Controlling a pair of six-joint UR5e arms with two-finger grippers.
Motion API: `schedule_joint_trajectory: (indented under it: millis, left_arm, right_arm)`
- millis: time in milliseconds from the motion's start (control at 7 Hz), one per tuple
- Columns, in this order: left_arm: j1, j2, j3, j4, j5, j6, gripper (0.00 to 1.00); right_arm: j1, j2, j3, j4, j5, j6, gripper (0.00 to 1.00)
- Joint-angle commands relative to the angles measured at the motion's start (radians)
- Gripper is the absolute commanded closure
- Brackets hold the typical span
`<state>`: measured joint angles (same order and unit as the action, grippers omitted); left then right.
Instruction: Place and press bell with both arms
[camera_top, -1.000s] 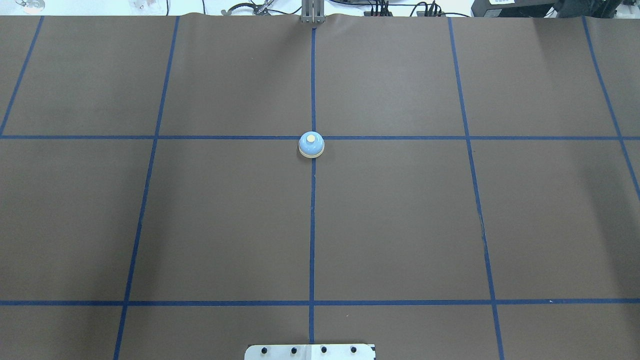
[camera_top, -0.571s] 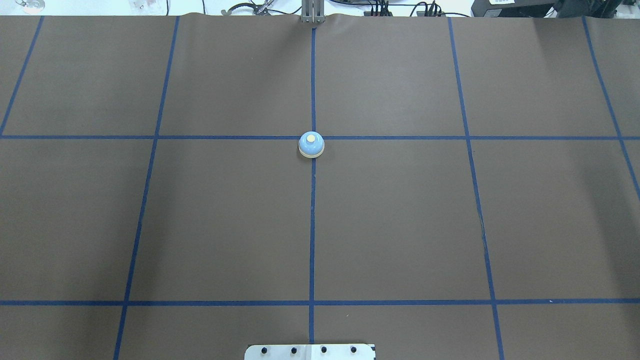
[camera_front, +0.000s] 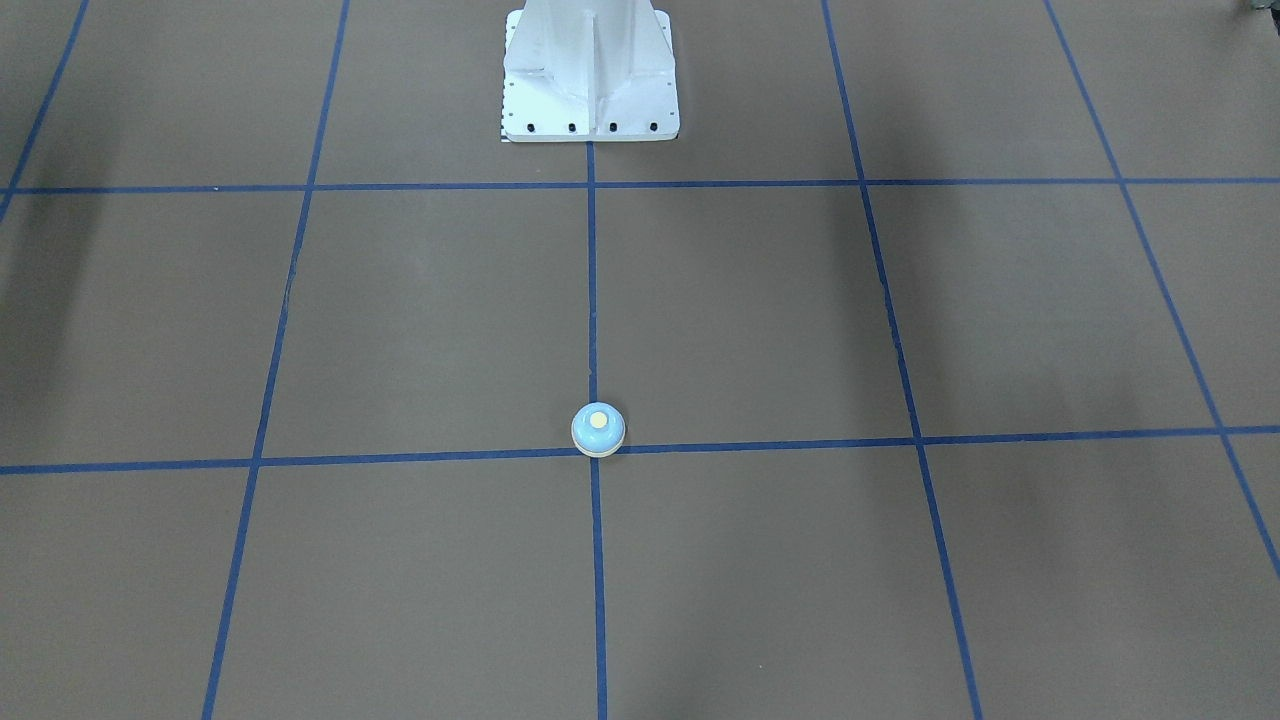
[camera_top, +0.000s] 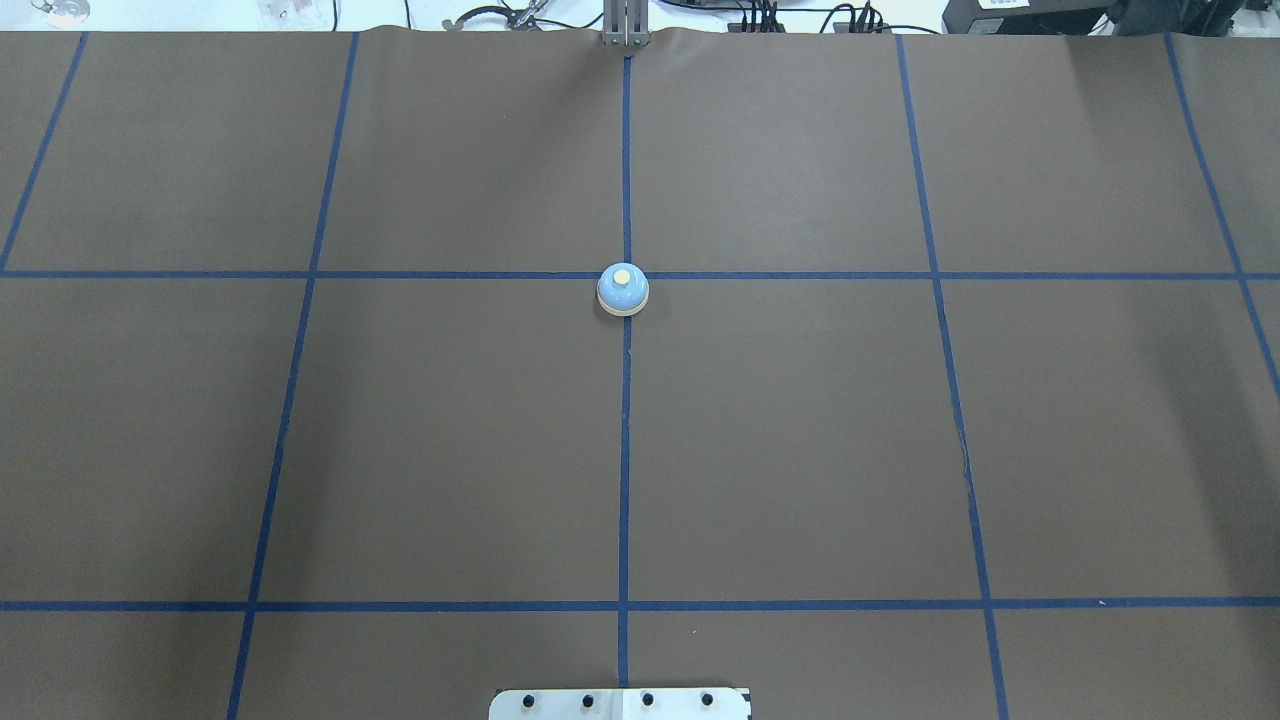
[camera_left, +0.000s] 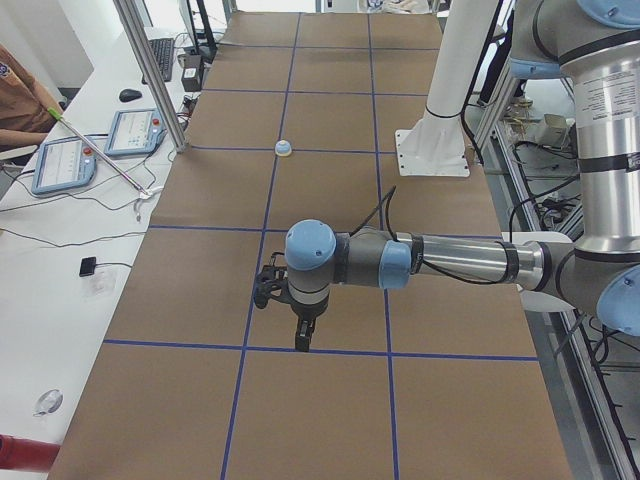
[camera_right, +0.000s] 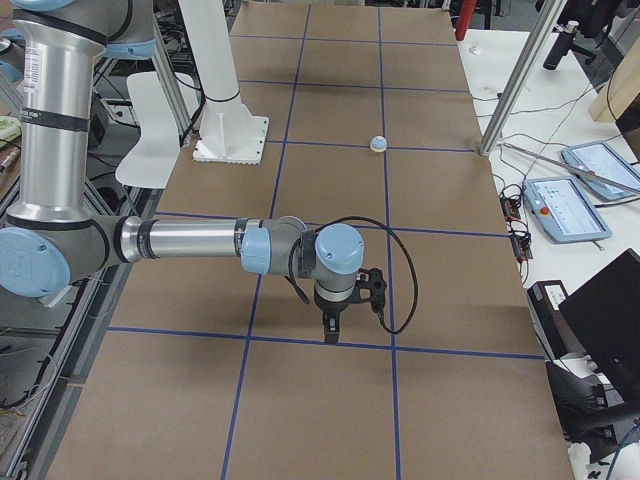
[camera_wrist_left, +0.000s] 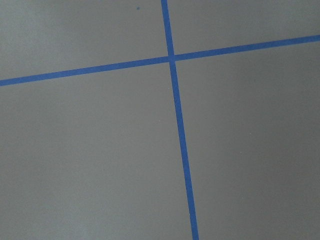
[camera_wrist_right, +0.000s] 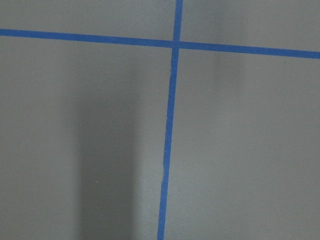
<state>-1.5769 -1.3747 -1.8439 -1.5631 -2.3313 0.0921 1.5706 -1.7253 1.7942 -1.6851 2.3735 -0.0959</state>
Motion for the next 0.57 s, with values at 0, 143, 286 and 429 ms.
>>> schedule_joint_trajectory:
  millis: [0,143,286,429]
  left_arm:
    - [0.0,-0.001,0.0,0.0,0.0,0.0,0.0]
    - [0.0,-0.003,0.002,0.0,0.001,0.0,0.0]
    - [0.0,-0.003,0.002,0.0,0.001,0.001,0.0]
    - [0.0,-0.003,0.002,0.0,0.001,0.002,0.0]
  right_arm:
    - [-0.011,0.0,0.008,0.001,0.006,0.028,0.0]
    - [-0.009,-0.002,0.005,0.001,0.004,0.027,0.0]
    - [-0.009,-0.002,0.005,0.001,0.001,0.027,0.0]
    - [-0.009,0.0,0.004,0.001,-0.002,0.027,0.0]
